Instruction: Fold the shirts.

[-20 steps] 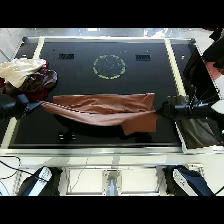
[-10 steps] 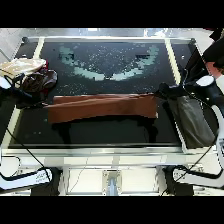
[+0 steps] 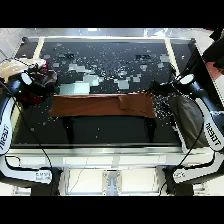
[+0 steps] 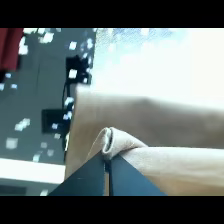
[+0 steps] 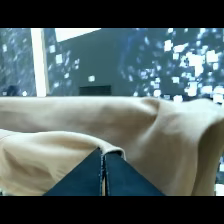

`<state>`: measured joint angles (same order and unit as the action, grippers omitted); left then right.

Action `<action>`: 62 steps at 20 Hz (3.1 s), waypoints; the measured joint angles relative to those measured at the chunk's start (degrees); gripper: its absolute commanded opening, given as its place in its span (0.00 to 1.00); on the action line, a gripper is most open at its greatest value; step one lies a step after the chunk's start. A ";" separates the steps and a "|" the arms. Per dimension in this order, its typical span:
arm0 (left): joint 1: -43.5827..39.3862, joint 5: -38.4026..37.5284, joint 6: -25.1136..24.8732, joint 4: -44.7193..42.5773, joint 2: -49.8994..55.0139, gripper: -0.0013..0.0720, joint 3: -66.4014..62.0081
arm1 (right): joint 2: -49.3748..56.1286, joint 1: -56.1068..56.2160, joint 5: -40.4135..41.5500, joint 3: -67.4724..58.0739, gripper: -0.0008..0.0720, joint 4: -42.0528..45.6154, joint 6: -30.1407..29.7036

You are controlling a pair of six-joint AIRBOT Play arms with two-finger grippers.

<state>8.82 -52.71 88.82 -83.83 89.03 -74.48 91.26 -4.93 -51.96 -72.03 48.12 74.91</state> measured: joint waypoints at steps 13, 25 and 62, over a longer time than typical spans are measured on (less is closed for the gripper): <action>-2.43 7.34 2.51 0.37 -7.78 0.89 -0.22 | -2.56 -3.43 -14.64 -10.80 0.59 8.11 1.90; -22.84 7.87 -5.73 -2.67 -6.36 0.75 -2.08 | 10.56 -15.17 -31.63 -11.04 0.89 2.89 1.90; -37.62 2.01 -20.33 22.05 6.47 0.04 -4.79 | -7.76 -1.46 -37.88 -16.87 0.02 -12.98 4.96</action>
<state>-28.80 -50.70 68.49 -61.78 95.50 -79.26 83.50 -6.39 -89.84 -88.90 35.14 79.88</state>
